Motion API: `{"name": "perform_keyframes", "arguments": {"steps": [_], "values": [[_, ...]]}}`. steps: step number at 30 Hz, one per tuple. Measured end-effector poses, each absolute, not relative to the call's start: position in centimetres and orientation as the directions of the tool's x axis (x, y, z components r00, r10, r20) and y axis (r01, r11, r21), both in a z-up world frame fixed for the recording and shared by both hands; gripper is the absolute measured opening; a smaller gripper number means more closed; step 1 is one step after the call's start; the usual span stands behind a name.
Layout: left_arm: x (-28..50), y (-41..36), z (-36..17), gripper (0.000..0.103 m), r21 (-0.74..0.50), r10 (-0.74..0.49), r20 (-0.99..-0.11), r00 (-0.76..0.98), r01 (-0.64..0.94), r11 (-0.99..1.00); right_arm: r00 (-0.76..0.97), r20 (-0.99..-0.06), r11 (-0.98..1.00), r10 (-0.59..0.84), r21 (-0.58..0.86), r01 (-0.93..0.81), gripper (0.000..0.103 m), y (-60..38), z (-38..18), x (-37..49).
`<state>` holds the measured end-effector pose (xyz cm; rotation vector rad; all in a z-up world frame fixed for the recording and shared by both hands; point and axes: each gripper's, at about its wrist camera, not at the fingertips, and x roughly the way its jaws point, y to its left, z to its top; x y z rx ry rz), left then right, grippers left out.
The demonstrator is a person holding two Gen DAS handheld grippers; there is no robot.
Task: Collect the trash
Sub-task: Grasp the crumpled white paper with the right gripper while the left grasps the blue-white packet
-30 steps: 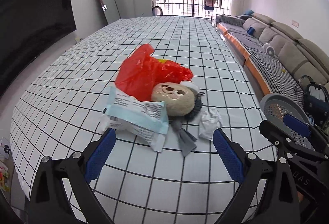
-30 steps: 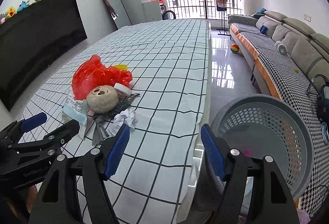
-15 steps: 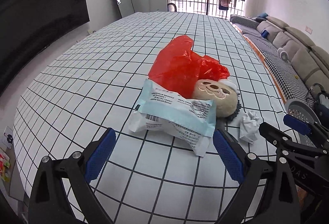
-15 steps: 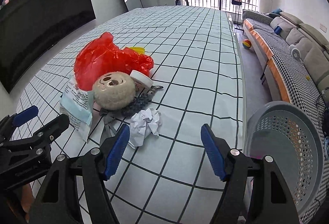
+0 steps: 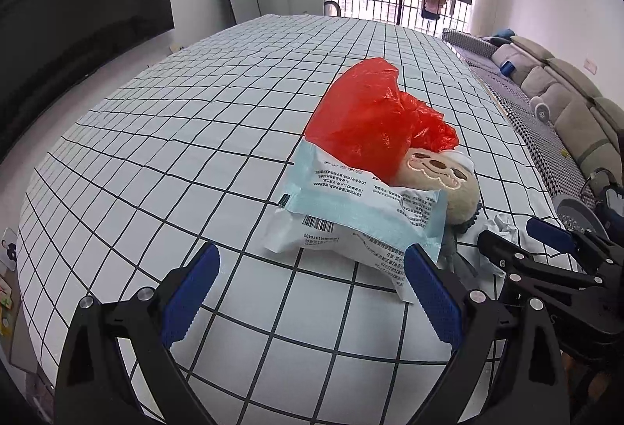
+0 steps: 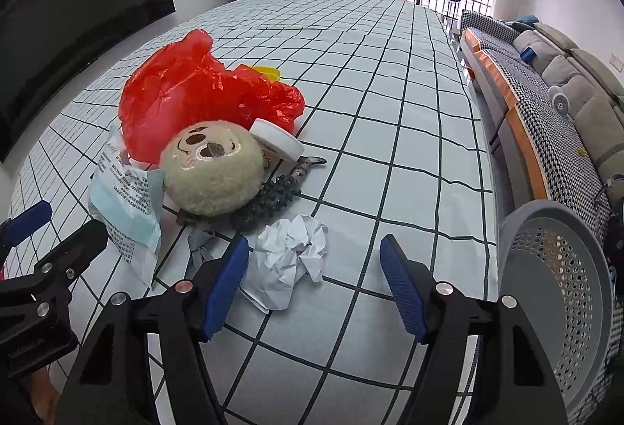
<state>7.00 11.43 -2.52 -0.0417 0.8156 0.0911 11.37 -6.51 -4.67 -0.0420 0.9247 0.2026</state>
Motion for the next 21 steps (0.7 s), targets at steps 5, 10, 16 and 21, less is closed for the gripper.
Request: {"name": "perform_keyframes", "arguments": {"steps": [5,10,16,21], "values": [[6.7,11.4,-2.6,0.094,-0.005,0.059,-0.73,0.681,-0.092,0.996,0.564,-0.807,0.976,0.177,0.068,-0.208,0.036,-6.1,-5.1,11.9],[6.8,10.8,-2.6,0.094,-0.013,0.043,-0.736,0.675,-0.077,0.997,0.577,-0.793,0.976,0.195,0.097,-0.197,0.03,-6.8,-4.7,11.5],[7.2,9.2,-3.1,0.094,-0.017,0.021,-0.747,0.664,-0.05,0.999,0.583,-0.787,0.979,0.2,0.138,-0.15,0.03,-8.9,-4.5,10.4],[8.1,7.7,-3.6,0.094,-0.016,0.012,-0.76,0.65,-0.038,0.999,0.593,-0.779,0.979,0.202,0.159,-0.124,0.03,-10.6,-4.1,9.2]]}}
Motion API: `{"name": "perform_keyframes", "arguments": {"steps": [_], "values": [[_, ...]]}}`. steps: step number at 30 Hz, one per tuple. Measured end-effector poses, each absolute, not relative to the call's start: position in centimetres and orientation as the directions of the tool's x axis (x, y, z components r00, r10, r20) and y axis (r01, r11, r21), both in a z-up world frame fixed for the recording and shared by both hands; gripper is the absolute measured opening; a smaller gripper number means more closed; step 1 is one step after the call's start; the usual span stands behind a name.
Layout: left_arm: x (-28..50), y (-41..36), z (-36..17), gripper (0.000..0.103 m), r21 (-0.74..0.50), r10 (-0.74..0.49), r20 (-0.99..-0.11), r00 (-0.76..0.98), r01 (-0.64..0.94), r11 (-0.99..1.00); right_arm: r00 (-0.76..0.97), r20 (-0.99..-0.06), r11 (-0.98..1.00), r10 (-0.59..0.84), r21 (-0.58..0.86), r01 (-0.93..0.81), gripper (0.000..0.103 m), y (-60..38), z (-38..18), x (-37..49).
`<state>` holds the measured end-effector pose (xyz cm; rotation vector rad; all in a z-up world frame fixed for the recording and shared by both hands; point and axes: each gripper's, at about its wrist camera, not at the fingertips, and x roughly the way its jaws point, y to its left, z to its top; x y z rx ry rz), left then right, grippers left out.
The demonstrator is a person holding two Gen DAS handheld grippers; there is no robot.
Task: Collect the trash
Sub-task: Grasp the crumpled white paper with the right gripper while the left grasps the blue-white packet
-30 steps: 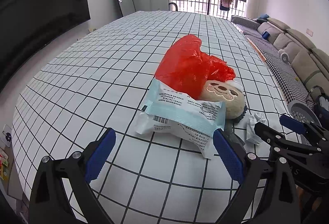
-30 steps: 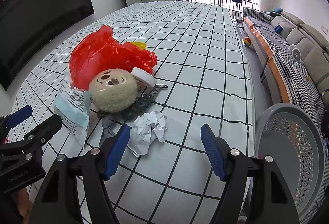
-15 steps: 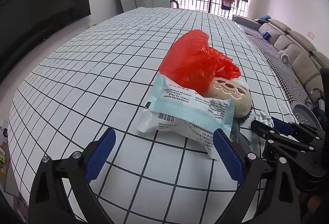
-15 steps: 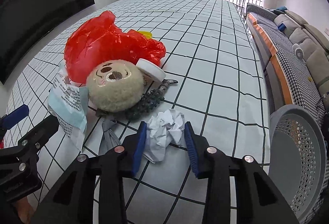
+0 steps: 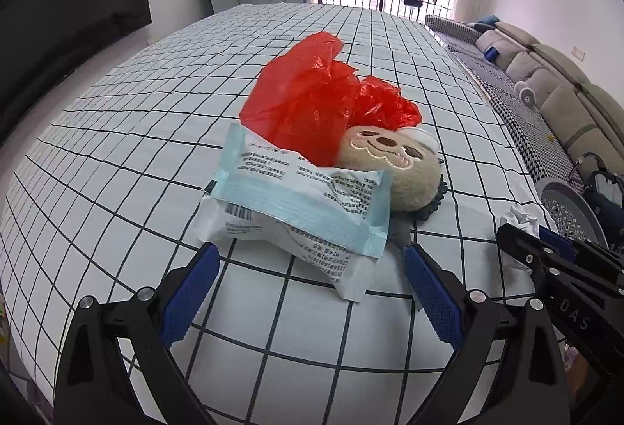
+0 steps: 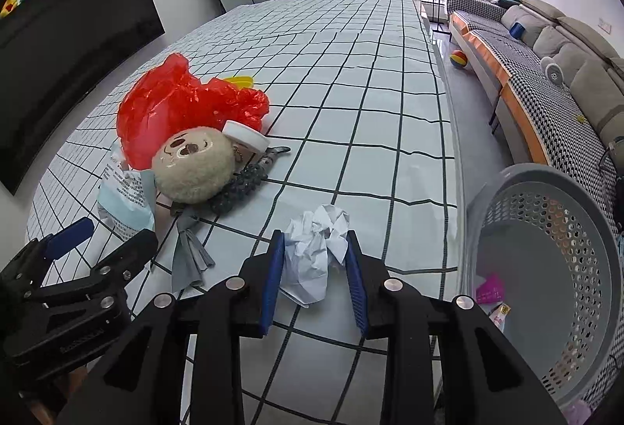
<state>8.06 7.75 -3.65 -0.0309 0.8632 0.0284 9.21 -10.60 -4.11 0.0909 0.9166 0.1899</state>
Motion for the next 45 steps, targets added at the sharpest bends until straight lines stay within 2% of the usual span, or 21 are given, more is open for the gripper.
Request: {"name": "perform_keyframes", "arguments": {"steps": [7,24,34,45], "values": [[9.0,8.2,-4.4,0.094,0.0,0.046,-0.787,0.615,-0.075,0.997,0.612,-0.762,0.978,0.21,0.172,-0.122,0.03,-11.3,-3.3,8.2],[7.2,15.4,-3.6,0.094,0.027,0.176,-0.771,0.612,-0.246,0.969,0.615,-0.75,0.97,0.244,0.177,-0.168,0.03,-9.2,-2.5,7.4],[7.5,15.1,-2.1,0.094,0.002,0.153,-0.75,0.643,-0.229,0.973,0.621,-0.745,0.97,0.245,0.184,-0.162,0.03,-9.8,-2.5,7.3],[12.0,14.3,-3.2,0.094,-0.008,0.134,-0.777,0.615,-0.224,0.975,0.616,-0.748,0.969,0.247,0.203,-0.141,0.03,-11.0,-2.9,8.2]]}}
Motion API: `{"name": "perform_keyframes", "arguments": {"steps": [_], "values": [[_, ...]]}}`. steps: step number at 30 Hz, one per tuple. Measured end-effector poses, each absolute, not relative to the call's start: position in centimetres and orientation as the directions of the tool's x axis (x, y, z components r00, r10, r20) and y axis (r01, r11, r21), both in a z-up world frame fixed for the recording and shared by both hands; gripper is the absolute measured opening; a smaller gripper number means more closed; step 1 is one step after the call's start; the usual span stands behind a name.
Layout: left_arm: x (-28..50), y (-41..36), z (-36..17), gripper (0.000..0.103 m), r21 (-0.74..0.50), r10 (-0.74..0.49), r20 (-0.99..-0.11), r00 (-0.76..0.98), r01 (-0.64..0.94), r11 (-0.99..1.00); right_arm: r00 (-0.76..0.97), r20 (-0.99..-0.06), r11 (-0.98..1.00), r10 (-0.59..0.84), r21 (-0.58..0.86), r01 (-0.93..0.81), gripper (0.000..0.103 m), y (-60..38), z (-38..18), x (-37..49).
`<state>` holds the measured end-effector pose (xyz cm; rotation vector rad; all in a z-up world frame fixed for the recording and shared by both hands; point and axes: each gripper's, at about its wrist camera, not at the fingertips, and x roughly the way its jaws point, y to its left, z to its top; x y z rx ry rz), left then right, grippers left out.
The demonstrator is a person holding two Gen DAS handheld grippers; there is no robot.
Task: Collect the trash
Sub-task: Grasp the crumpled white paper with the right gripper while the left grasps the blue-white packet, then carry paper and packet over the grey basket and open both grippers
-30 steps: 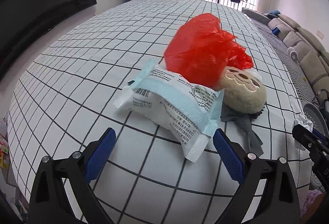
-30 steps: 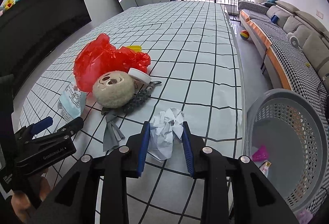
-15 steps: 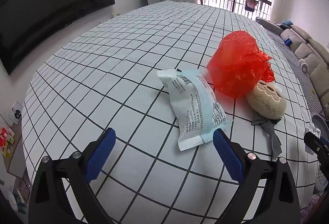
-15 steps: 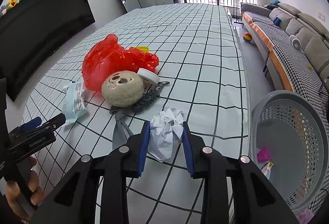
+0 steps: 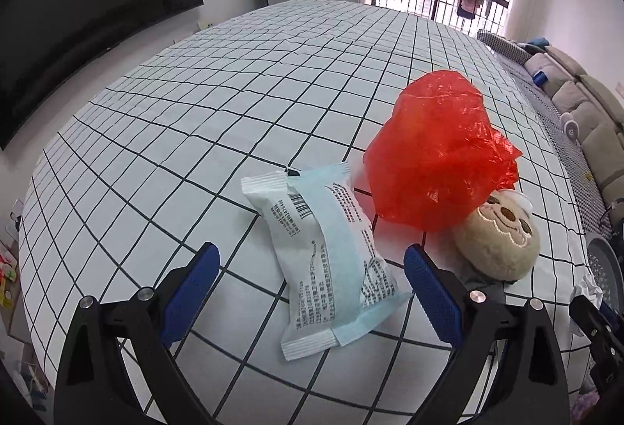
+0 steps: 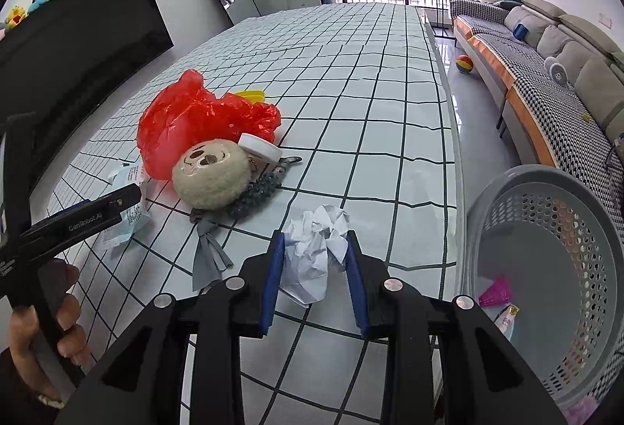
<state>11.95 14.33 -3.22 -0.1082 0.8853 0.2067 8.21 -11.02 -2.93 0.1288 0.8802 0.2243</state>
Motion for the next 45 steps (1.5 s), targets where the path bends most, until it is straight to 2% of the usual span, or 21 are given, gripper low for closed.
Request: {"name": "perform_keyframes", "arguments": {"steps": [5,8,10,15,29,36,45], "values": [[13.2,14.7,-4.2,0.091,-0.005,0.141,-0.798,0.586,-0.24,0.971,0.61,-0.752,0.968,0.25,0.21,-0.138,0.03,-11.2,-3.3,8.6],[13.3,14.9,-4.5,0.081,-0.002,0.139,-0.805,0.577,-0.237,0.972,0.606,-0.756,0.968,0.25,0.211,-0.137,0.03,-11.1,-3.5,8.8],[13.2,14.9,-4.8,0.065,-0.006,0.131,-0.81,0.572,-0.231,0.973,0.604,-0.757,0.968,0.25,0.211,-0.136,0.03,-11.0,-3.6,8.9],[12.2,15.3,-4.8,0.057,-0.016,0.116,-0.809,0.576,-0.219,0.976,0.604,-0.757,0.968,0.25,0.209,-0.138,0.03,-10.9,-3.6,8.8],[7.0,11.9,-0.3,0.057,-0.011,0.07,-0.735,0.674,-0.114,0.993,0.637,-0.741,0.976,0.212,0.196,-0.096,0.03,-12.8,-2.7,5.9],[5.8,6.5,2.0,0.057,-0.025,-0.036,-0.696,0.718,0.027,0.999,0.663,-0.732,0.984,0.154,0.177,-0.033,0.03,-16.3,-1.7,3.2],[4.8,-3.0,2.7,0.057,-0.018,-0.189,-0.692,0.697,0.245,0.969,0.698,-0.713,0.983,0.061,0.164,0.082,0.03,-23.1,-0.8,0.5]]}}
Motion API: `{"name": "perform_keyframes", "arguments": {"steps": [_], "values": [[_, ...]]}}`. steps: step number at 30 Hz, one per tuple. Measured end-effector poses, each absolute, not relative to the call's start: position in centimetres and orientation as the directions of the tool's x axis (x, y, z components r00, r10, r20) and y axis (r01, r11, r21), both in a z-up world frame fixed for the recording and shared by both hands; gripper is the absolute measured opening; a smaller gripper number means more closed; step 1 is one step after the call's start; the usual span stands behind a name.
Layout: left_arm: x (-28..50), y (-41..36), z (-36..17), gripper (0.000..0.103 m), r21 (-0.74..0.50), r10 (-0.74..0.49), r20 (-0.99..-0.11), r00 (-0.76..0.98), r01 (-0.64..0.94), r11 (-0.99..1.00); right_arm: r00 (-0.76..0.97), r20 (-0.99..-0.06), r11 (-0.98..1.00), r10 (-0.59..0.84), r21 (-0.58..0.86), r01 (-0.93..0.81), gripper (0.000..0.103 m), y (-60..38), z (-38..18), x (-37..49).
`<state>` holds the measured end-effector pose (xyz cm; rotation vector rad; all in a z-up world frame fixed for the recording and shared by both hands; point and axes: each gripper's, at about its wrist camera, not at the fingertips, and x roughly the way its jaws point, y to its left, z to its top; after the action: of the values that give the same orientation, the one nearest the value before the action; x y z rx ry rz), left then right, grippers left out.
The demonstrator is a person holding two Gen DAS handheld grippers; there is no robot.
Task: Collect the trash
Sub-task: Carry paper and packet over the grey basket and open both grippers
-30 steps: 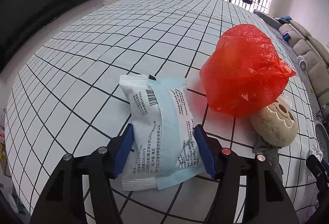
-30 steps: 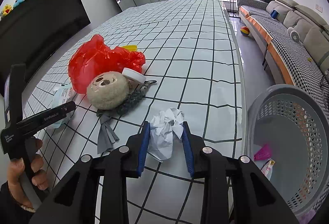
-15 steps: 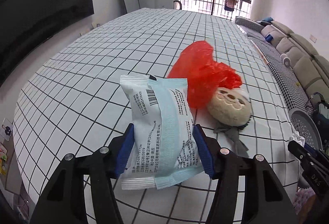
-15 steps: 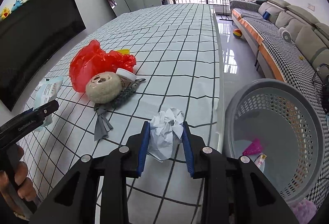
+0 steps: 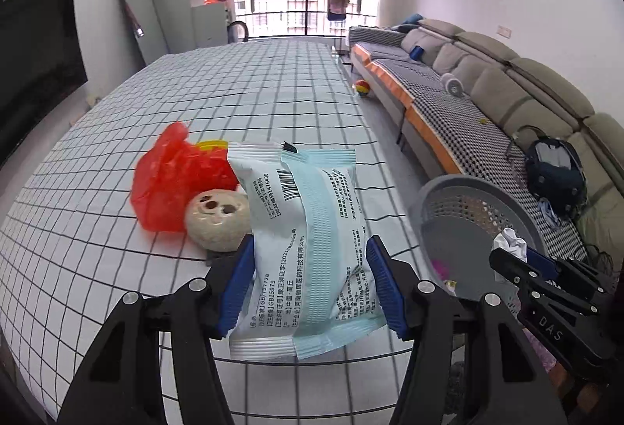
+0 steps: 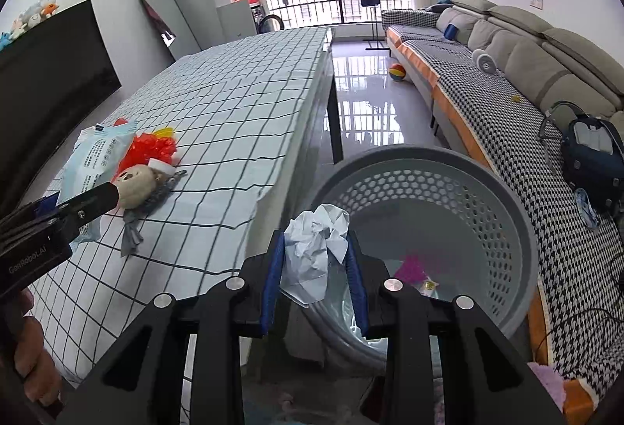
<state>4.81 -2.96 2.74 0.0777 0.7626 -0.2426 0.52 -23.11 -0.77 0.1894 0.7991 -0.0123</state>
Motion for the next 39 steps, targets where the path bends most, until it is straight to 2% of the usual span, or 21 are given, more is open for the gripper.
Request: {"name": "perform_keyframes", "arguments": {"steps": [12,20,27,29,31,32,39], "values": [[5.3,-13.3,-0.6,0.057,-0.018,-0.303,-0.744,0.595,0.436,0.9,0.667,-0.745,0.968,-0.018,0.154,0.197,0.03,-30.3,-3.3,-0.7],[5.8,-16.7,-4.0,0.057,-0.031,-0.313,-0.796,0.518,0.482,0.876,0.643,-0.766,0.953,-0.027,0.174,0.247,0.03,-33.5,-6.0,-0.3],[6.3,-18.2,-4.9,0.059,-0.033,-0.316,-0.804,0.503,0.494,0.869,0.64,-0.768,0.949,-0.012,0.192,0.249,0.031,-34.8,-6.9,0.3],[6.3,-18.3,-5.1,0.06,-0.03,-0.312,-0.807,0.5,0.494,0.869,0.647,-0.763,0.949,-0.011,0.196,0.247,0.035,-35.1,-6.9,0.2],[6.3,-18.3,-5.1,0.071,-0.03,-0.308,-0.808,0.502,0.488,0.872,0.652,-0.758,0.949,-0.016,0.193,0.248,0.04,-35.1,-6.8,0.1],[6.3,-18.2,-5.1,0.072,-0.03,-0.306,-0.807,0.505,0.483,0.875,0.655,-0.756,0.948,-0.018,0.195,0.251,0.042,-35.2,-6.8,0.1],[6.5,-18.0,-5.1,0.073,-0.034,-0.297,-0.81,0.505,0.465,0.884,0.654,-0.756,0.944,-0.013,0.207,0.258,0.046,-35.4,-7.0,-0.1]]}}
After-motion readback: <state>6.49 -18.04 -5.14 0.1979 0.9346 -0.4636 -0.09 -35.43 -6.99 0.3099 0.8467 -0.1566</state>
